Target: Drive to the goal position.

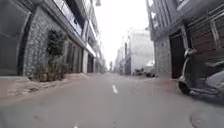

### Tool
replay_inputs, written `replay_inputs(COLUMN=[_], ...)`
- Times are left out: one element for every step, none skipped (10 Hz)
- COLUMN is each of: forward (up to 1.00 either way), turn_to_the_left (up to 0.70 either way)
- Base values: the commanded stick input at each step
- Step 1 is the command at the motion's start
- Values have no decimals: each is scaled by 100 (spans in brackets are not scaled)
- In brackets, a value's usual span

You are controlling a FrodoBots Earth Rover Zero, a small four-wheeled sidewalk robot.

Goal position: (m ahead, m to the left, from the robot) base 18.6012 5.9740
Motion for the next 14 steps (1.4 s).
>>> replay_inputs(forward=[100, 100, 100, 100, 100, 100, 100, 100, 100, 100, 100, 100, 100, 100], turn_to_the_left=[40, 40, 40, 40, 29, 6, 0, 0, 0, 0, 0, 0, 0, 0])
